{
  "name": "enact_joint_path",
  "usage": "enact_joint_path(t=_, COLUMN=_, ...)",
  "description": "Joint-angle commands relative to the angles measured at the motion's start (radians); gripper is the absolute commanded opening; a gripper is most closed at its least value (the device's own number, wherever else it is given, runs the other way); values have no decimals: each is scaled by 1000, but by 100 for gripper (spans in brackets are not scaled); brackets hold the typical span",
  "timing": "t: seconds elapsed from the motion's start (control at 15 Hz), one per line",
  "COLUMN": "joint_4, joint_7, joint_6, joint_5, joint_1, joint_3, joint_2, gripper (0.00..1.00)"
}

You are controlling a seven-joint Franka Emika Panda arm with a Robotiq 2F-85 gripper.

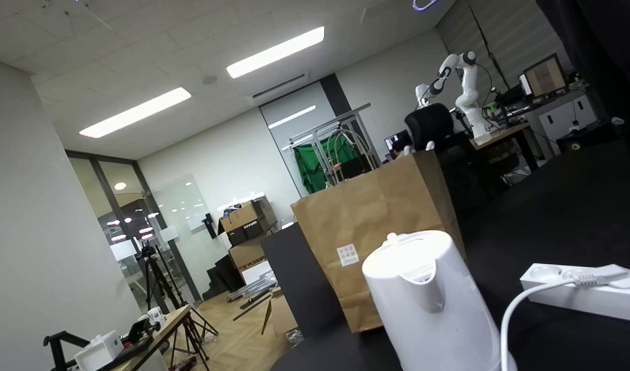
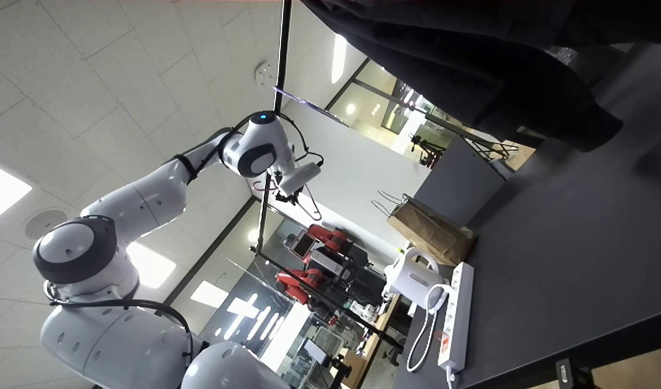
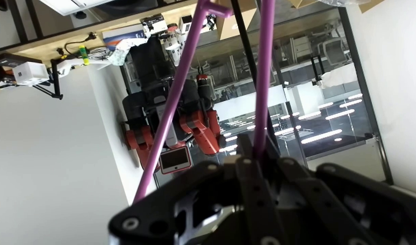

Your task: Pick up the clothing hanger from the table and hang it on the metallic object

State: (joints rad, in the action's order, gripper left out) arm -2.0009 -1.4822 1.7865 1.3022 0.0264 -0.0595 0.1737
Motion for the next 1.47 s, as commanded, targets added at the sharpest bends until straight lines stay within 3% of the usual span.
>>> enact_joint_path(t=0.0, joint_4=84, joint_7=32, joint_6=-21, joint_5=42, joint_1=2, joint_3=1, joint_2=-62, gripper=2)
enact_joint_path(t=0.53, joint_4=142, joint_7=53, joint_6=-21, joint_5=87, joint_1=4, joint_3=6, joint_2=-118, gripper=2)
enact_joint_path(t=1.07, joint_4=173, joint_7=172, joint_6=-41, joint_5=87, joint_1=16, joint_3=-2, joint_2=-156, gripper=2)
enact_joint_path(t=1.4, joint_4=166, joint_7=245, joint_6=-132, joint_5=68, joint_1=22, joint_3=-5, joint_2=-133, gripper=2)
